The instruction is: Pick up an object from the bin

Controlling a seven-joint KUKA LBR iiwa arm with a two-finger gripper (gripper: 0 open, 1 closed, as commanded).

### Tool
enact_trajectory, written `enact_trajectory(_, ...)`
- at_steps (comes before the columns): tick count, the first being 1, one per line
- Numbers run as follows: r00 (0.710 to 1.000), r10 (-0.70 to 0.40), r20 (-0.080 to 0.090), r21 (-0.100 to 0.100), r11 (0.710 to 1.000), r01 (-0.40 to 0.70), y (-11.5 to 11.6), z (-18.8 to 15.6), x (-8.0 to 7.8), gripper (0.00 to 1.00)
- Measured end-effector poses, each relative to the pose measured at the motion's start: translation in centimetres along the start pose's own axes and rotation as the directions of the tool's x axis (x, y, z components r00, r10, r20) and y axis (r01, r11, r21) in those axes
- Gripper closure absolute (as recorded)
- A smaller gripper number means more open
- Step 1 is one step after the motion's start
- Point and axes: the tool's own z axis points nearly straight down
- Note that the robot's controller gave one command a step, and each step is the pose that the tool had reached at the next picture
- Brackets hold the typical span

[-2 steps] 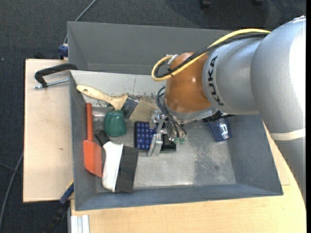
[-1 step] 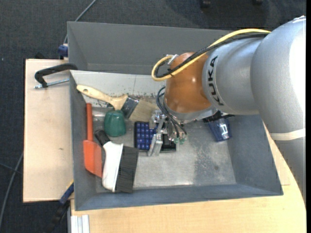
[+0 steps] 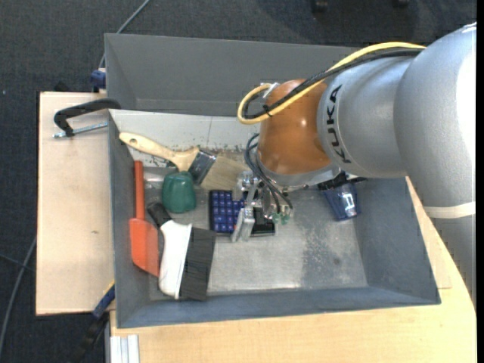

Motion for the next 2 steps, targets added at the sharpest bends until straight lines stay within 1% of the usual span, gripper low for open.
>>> enact_trajectory(1,1.0,0.0,0.001,-0.001,1.0,0.0,0.0,-2.1,0.0,1.0)
enact_trajectory(2,1.0,0.0,0.011,-0.004,1.0,0.0,0.1,-3.4,-0.3,1.0)
